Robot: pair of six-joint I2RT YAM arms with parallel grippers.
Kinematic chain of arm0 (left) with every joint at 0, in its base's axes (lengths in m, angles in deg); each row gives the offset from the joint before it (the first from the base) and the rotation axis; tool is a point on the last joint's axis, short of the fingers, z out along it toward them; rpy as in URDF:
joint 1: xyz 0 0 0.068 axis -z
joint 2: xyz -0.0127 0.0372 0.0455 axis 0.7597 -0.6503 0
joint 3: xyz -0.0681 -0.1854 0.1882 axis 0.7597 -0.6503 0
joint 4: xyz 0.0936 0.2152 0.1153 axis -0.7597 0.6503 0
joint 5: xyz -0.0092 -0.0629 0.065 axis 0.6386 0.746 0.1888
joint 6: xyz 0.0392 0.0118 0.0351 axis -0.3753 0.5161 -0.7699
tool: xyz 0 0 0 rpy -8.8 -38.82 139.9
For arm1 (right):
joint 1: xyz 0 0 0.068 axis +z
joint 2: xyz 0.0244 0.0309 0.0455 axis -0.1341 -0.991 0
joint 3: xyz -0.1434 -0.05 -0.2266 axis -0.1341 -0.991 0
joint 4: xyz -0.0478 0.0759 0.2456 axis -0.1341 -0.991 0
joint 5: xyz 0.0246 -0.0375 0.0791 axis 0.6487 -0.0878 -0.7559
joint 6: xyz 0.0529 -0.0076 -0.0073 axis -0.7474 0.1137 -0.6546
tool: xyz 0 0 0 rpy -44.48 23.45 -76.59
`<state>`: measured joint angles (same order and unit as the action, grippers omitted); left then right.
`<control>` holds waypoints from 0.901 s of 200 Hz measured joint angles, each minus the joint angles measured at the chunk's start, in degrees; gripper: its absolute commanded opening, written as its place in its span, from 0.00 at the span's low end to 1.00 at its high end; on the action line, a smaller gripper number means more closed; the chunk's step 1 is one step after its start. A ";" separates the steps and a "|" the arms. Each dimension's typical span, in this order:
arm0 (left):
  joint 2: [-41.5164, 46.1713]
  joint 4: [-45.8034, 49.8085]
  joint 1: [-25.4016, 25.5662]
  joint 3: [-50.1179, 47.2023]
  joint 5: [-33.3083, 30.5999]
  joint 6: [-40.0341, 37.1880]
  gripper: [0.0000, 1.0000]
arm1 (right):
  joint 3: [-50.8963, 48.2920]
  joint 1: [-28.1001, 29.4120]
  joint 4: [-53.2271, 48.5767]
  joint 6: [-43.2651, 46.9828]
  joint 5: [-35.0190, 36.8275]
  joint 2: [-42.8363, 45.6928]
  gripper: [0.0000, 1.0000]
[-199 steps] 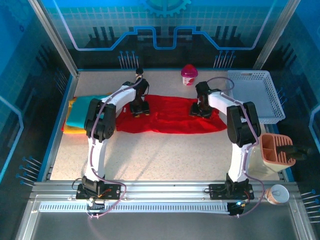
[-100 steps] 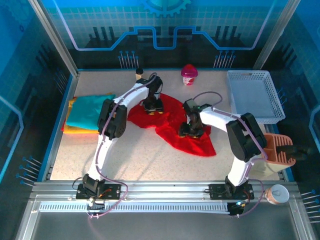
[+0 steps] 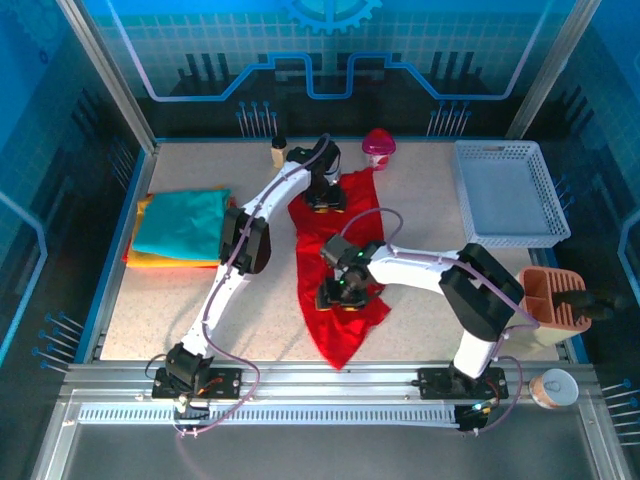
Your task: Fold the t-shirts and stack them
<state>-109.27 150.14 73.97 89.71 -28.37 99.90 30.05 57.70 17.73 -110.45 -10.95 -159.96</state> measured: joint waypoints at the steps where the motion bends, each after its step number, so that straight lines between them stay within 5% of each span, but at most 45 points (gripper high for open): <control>1: -0.02 0.00 -0.02 0.02 0.00 0.00 0.48 | 0.07 0.15 0.07 -0.13 -0.02 -0.04 0.62; 42: 0.22 0.09 -1.57 0.13 -0.04 -1.75 0.50 | 4.37 5.03 0.39 -3.91 3.48 0.50 0.65; 97: 13.14 2.99 -2.49 -4.02 -2.93 -3.23 0.57 | 11.26 -3.52 -6.69 4.72 14.53 9.20 0.78; 135: 34.71 -0.31 -2.54 -23.47 -5.31 -2.89 0.57 | 19.69 -10.54 -8.04 12.57 19.63 6.97 0.77; 180: 55.54 -9.57 -2.54 -57.05 -7.69 0.50 0.56 | 32.50 -14.67 -8.59 19.54 21.88 -8.13 0.73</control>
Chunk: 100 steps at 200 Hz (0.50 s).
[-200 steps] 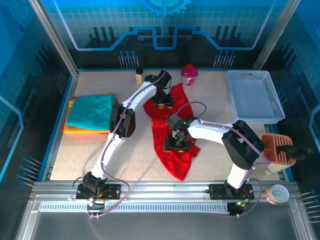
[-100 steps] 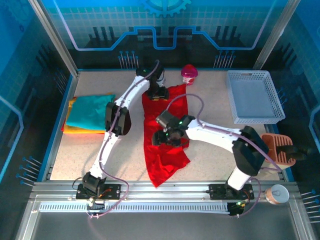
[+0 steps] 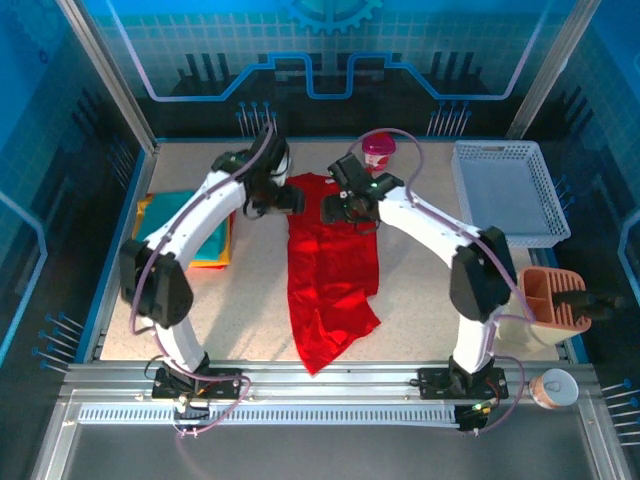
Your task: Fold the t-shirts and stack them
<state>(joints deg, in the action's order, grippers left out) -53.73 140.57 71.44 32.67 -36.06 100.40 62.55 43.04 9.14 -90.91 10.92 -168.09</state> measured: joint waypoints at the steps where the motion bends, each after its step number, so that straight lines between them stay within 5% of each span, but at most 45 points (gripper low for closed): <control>1: 0.22 -0.15 0.00 -0.52 -0.02 0.11 0.56 | 0.28 -0.04 -0.04 0.04 0.02 -0.28 0.73; 48: 14.64 -7.10 0.02 -25.44 -0.52 5.75 0.56 | 15.58 -1.05 -2.38 2.21 -0.96 -18.78 0.72; 100: 23.37 -10.40 2.23 -36.39 0.04 10.95 0.56 | 35.08 -2.47 -9.01 2.12 -1.90 -35.21 0.72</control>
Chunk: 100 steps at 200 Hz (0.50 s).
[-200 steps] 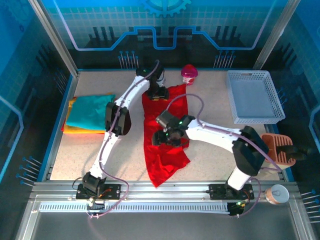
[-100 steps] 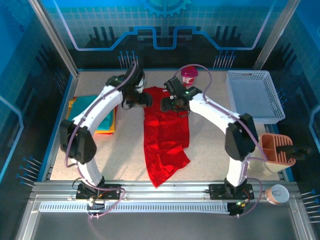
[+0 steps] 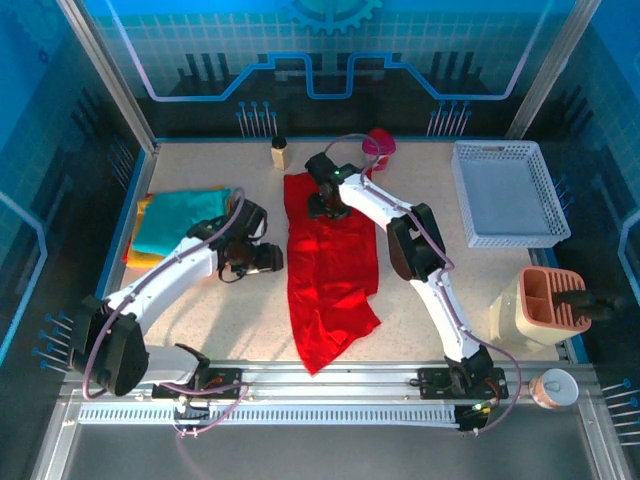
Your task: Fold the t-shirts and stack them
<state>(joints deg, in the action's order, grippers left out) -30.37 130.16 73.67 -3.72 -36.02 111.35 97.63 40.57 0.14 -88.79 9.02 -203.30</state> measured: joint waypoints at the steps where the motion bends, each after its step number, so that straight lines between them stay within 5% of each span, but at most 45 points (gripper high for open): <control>1: 0.07 -0.02 0.09 -0.09 0.00 0.09 0.56 | 0.74 -0.07 -0.13 -0.04 -0.13 -0.33 0.72; 40: 1.18 -2.99 3.98 -4.92 0.46 4.11 0.55 | 10.40 -3.23 -0.76 -1.57 -4.35 -5.90 0.73; 100: -1.38 -6.29 9.38 -5.84 0.70 7.34 0.55 | 12.35 -7.63 4.22 -3.34 -8.90 -7.65 0.74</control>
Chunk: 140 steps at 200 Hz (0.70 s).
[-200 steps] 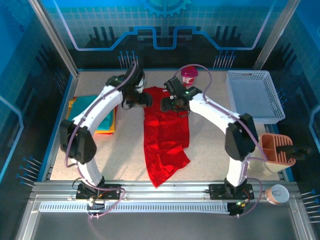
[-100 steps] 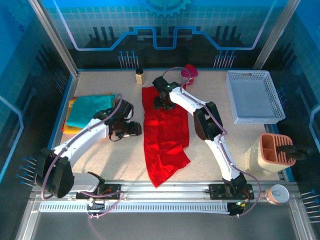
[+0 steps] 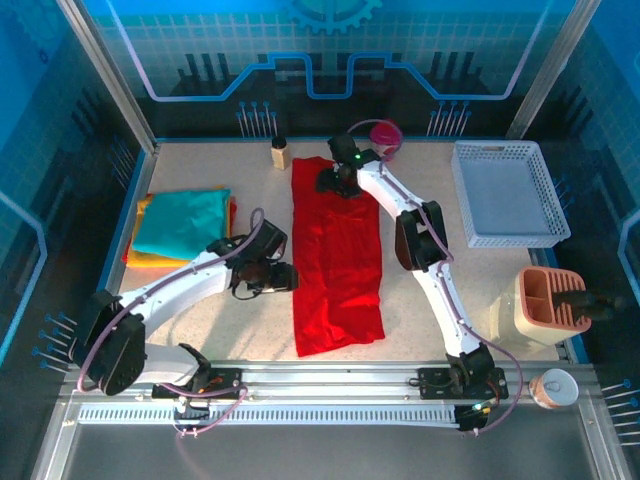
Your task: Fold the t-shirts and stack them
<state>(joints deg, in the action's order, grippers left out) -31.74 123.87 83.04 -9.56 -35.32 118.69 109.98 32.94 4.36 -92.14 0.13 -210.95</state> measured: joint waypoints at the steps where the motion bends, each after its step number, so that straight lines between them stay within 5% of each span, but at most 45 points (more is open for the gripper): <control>1: -0.07 -0.04 0.04 0.00 0.00 0.00 0.55 | 0.00 -0.04 0.07 -0.02 -0.04 -0.02 0.74; 45: -2.84 -1.42 1.29 -0.07 1.92 0.96 0.55 | 0.00 -0.46 5.55 -1.49 -3.08 -0.66 0.78; 74: -1.68 -3.78 1.40 -3.43 4.39 1.46 0.57 | -4.13 -0.15 10.16 0.28 -4.31 0.98 0.91; 91: 0.98 -3.74 1.44 -6.84 5.99 2.47 0.57 | -11.80 0.57 12.94 2.08 -3.85 5.92 1.00; 140: 12.26 -3.76 2.80 -14.01 9.88 7.45 0.58 | -29.14 2.12 13.05 4.66 -0.81 25.88 1.00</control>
<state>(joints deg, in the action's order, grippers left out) -19.48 120.11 85.84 -23.57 -25.44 126.15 80.84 35.06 17.40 -87.48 -0.68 -185.07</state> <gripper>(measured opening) 0.576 0.996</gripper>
